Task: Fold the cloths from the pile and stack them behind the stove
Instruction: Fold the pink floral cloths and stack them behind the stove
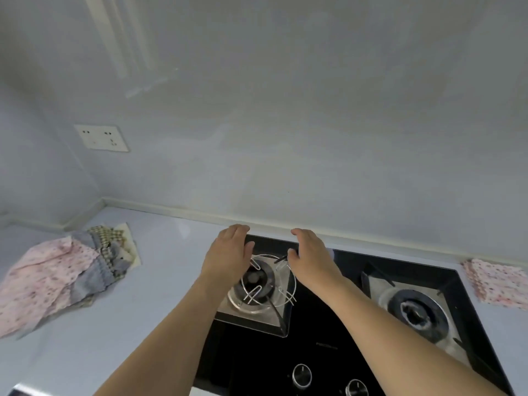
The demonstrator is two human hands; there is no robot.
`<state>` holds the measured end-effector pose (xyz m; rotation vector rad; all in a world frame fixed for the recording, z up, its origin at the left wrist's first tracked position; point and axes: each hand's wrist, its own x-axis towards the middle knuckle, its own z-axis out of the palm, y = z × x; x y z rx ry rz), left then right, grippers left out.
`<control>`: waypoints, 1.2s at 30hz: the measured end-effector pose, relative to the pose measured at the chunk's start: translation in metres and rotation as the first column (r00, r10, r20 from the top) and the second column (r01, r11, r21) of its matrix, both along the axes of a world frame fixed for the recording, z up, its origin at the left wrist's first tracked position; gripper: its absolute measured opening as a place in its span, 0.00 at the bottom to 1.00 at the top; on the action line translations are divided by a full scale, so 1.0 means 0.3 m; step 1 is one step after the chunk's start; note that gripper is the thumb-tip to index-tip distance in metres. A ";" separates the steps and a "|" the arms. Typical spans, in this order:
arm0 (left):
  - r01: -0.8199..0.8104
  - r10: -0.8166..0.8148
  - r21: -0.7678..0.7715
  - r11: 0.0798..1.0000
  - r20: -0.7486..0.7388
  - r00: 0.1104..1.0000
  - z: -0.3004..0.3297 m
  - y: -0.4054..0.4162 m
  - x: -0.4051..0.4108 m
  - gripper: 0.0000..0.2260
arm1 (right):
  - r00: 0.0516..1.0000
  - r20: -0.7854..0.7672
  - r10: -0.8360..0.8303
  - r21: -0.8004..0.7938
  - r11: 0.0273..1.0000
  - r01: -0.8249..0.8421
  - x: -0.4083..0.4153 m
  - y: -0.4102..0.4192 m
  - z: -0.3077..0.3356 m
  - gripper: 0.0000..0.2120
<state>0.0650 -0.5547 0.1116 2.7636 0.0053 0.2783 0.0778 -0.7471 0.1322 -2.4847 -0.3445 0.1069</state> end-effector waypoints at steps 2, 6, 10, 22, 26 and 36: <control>-0.014 0.014 -0.007 1.000 0.004 1.000 -0.008 0.126 -0.004 0.19 | 1.000 -0.003 0.015 0.011 1.000 -0.015 0.006 0.132 -0.002 0.23; -0.046 0.046 -0.006 0.999 -0.018 0.999 -0.018 0.383 -0.003 0.19 | 0.998 -0.055 0.036 0.041 0.999 -0.034 0.002 0.403 -0.002 0.24; -0.079 0.078 -0.012 0.997 -0.045 0.996 -0.031 0.591 -0.011 0.18 | 0.995 -0.072 0.075 0.033 0.997 -0.073 0.002 0.595 -0.016 0.23; -0.304 0.300 -0.011 0.953 -0.126 0.946 -0.090 1.228 -0.247 0.14 | 0.944 -0.116 0.307 0.011 0.951 -0.308 -0.058 1.177 -0.118 0.22; -0.388 0.376 -0.039 0.921 -0.180 0.909 -0.135 1.504 -0.321 0.14 | 0.938 -0.116 0.328 -0.034 0.942 -0.334 -0.075 1.430 -0.137 0.20; -0.336 0.322 -0.111 0.935 -0.127 0.938 -0.321 1.962 -0.177 0.14 | 0.921 -0.126 0.368 -0.166 0.907 -0.386 0.022 1.967 -0.372 0.19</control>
